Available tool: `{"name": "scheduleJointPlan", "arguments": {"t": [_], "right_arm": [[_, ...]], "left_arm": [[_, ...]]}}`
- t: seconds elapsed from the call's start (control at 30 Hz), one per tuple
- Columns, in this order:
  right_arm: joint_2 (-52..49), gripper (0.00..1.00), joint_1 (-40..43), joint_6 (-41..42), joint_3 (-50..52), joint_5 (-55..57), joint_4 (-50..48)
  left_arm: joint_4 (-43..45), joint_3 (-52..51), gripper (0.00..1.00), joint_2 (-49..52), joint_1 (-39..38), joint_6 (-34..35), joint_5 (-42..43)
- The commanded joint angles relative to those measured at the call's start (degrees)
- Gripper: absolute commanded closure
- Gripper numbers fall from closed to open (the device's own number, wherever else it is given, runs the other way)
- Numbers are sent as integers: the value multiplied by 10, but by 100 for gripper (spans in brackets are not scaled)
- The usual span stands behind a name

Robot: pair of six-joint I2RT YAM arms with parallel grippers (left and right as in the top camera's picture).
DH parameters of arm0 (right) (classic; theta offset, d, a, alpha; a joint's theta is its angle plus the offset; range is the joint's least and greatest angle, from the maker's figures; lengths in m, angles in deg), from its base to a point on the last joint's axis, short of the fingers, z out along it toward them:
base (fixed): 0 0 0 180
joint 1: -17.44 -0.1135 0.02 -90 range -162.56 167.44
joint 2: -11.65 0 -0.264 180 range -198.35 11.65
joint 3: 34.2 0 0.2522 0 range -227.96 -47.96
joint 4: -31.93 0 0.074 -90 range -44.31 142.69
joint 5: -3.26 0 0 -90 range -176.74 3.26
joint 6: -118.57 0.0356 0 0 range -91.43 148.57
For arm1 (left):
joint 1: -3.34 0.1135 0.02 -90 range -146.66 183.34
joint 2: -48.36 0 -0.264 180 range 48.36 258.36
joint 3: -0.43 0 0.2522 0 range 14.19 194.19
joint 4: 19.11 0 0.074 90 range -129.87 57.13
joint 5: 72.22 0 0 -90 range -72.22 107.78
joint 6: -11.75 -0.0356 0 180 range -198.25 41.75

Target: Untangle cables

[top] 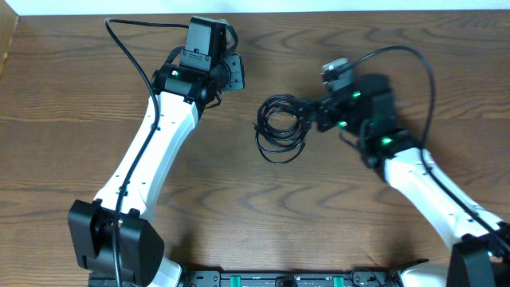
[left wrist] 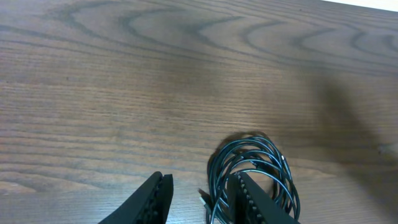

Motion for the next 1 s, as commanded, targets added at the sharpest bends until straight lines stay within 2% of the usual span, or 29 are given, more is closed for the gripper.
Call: {"name": "scheduleJointPlan", "arguments": {"t": [0.0, 0.1, 0.17, 0.2, 0.23, 0.27, 0.33, 0.43, 0.53, 0.57, 0.63, 0.7, 0.73, 0.77, 0.8, 0.87, 0.97], "right_arm": [[-33, 1, -39, 73, -1, 96, -1], [-59, 1, -45, 119, -1, 114, -10], [-72, 2, -43, 197, -1, 133, -10], [-80, 9, -42, 260, -1, 140, -8], [-94, 19, -43, 377, -1, 149, -4], [-101, 17, -43, 438, -1, 149, -5], [-110, 1, -45, 528, -1, 147, -5], [-115, 1, -52, 603, -1, 148, -7], [-116, 1, -61, 563, -1, 165, -25], [-115, 1, -63, 505, -1, 164, -39], [-115, 1, -63, 444, -1, 153, -37], [-115, 1, -60, 364, -2, 123, -87], [-111, 1, -58, 355, -11, 107, -84], [-108, 1, -54, 396, -54, 123, 12], [-112, 1, -49, 417, -129, 154, 161], [-116, 1, -46, 395, -203, 187, 283], [-116, 1, -47, 382, -297, 252, 417]], "left_arm": [[-4, -2, 63, -10, 2, -5, -5], [-15, -2, 62, -10, 2, -5, -5], [-21, -2, 62, -10, 2, -5, -5], [-24, -2, 62, -10, 2, -5, -5], [-28, -2, 62, -10, 2, -5, -5], [-28, -2, 62, -10, 2, -5, -5], [-28, -2, 62, -10, 2, -5, -5], [-31, -2, 62, -10, 2, -5, -5], [-37, -2, 62, -10, 2, -5, -5], [-40, -2, 62, -10, 2, -5, -5], [-42, -2, 62, -10, 2, -5, -5], [-46, -2, 62, -10, 2, -5, -5], [-47, -2, 62, -10, 2, -5, -5], [-47, -2, 62, -10, 2, -5, -6], [-47, -2, 62, -10, 2, -5, -5], [-47, -2, 62, -10, 2, -5, -5], [-47, -2, 62, -10, 2, -5, -5]]}}
